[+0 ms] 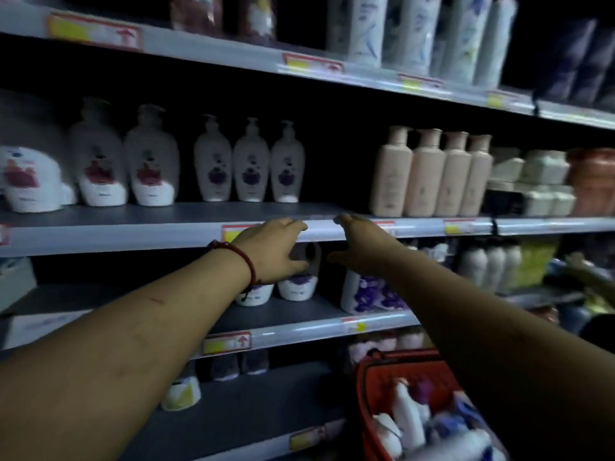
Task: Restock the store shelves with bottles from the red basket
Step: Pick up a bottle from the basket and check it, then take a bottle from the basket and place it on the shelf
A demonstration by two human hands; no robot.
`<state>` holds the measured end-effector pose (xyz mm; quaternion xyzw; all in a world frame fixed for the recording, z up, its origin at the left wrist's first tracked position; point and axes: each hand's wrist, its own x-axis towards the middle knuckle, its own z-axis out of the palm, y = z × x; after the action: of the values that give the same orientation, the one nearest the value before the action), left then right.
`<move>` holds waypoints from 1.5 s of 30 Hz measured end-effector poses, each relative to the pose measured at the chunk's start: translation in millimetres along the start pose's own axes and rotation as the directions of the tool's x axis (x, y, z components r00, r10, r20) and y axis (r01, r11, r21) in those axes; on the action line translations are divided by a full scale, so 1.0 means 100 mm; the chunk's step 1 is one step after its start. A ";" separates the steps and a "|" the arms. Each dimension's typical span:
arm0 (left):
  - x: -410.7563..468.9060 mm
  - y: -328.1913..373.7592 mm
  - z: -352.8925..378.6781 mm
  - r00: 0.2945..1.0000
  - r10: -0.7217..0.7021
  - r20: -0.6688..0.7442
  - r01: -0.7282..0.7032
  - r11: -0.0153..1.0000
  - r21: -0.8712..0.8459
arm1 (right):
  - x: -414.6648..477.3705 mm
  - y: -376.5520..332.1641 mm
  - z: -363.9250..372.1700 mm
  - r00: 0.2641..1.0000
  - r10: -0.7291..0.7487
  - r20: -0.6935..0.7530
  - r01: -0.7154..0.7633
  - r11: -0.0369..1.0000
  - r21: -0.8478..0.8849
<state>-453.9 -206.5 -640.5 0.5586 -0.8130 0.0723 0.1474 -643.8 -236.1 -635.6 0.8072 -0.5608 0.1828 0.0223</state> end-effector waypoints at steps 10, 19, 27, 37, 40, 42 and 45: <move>0.58 1.05 1.17 0.958 0.244 0.149 -0.229 0.967 -0.109 | -0.90 1.33 0.42 0.933 0.340 0.119 -0.335 0.940 -0.058; 0.61 1.67 2.58 0.890 0.313 0.332 -0.228 0.935 -0.271 | -1.51 2.26 1.23 0.821 0.505 0.265 -0.532 0.846 0.036; 0.47 1.81 3.73 0.758 0.308 0.574 -0.161 0.942 -0.293 | -1.90 2.88 2.01 0.674 0.600 0.431 -0.657 0.754 -0.023; 0.50 2.42 4.32 0.585 0.410 0.700 -0.292 0.911 -0.290 | -2.07 3.48 2.14 0.522 0.619 0.588 -0.704 0.701 -0.113; 0.52 2.52 4.47 0.579 0.385 0.719 -0.240 0.923 -0.302 | -2.07 3.56 2.19 0.506 0.611 0.609 -0.723 0.685 -0.086; 0.54 2.57 4.56 0.583 0.359 0.729 -0.193 0.933 -0.304 | -2.06 3.59 2.23 0.510 0.627 0.589 -0.742 0.667 -0.066; 0.58 2.69 4.64 0.608 0.305 0.733 -0.145 0.950 -0.275 | -2.07 3.62 2.29 0.520 0.649 0.556 -0.785 0.619 0.013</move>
<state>-797.3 -290.3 -1047.9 0.4125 -0.8647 -0.2306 -0.1699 -975.4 -239.6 -976.6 0.5126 -0.8006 0.0322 -0.3086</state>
